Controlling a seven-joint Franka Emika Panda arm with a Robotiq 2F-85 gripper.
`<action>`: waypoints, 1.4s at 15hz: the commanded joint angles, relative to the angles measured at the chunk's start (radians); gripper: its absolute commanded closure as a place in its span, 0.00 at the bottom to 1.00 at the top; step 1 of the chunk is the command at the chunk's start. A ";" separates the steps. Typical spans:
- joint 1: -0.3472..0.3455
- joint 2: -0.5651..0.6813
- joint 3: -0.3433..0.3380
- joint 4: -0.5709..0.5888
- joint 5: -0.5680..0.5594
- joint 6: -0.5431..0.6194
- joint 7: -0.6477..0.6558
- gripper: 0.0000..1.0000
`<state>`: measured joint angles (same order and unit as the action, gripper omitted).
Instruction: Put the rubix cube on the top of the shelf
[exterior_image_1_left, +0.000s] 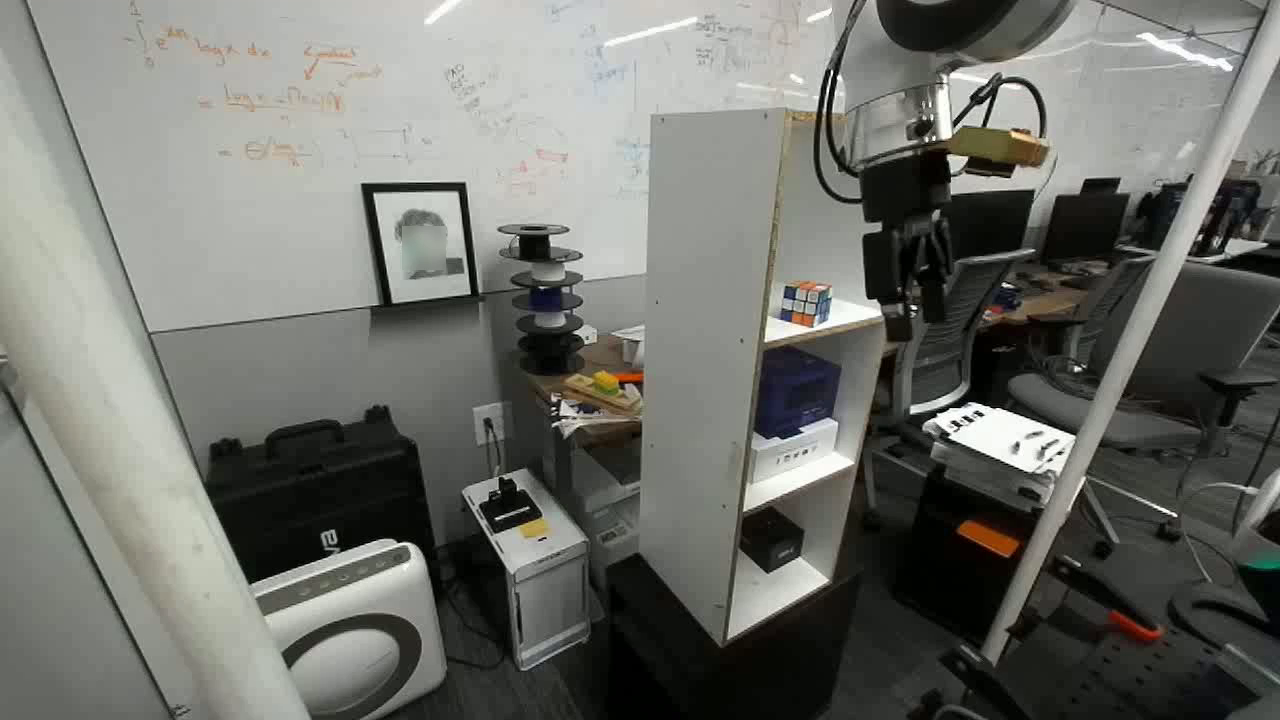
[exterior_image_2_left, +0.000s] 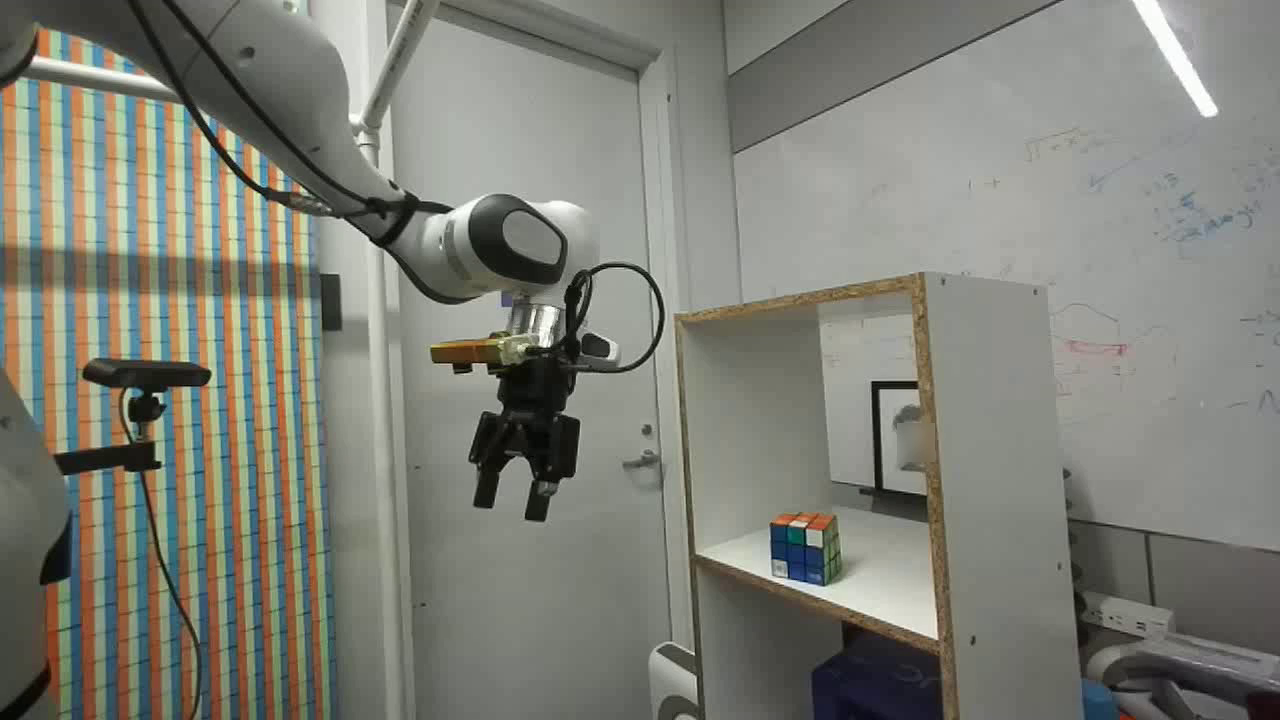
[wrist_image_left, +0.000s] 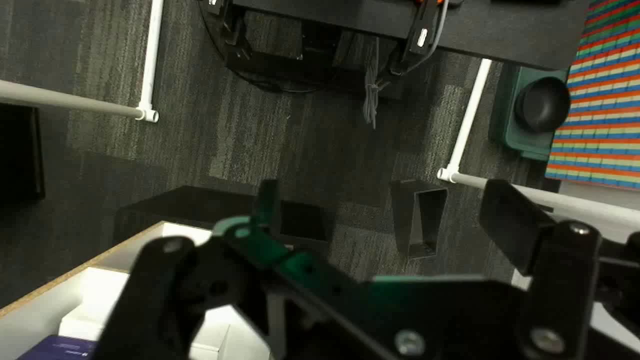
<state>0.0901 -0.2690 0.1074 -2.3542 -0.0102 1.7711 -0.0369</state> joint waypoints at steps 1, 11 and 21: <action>0.005 0.001 -0.004 0.005 -0.001 -0.002 0.001 0.00; -0.036 -0.198 -0.031 -0.322 -0.280 0.507 -0.002 0.00; -0.030 -0.291 -0.382 -0.373 0.052 0.773 -0.307 0.00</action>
<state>0.0180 -0.5289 -0.1678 -2.7455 -0.0786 2.5321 -0.1974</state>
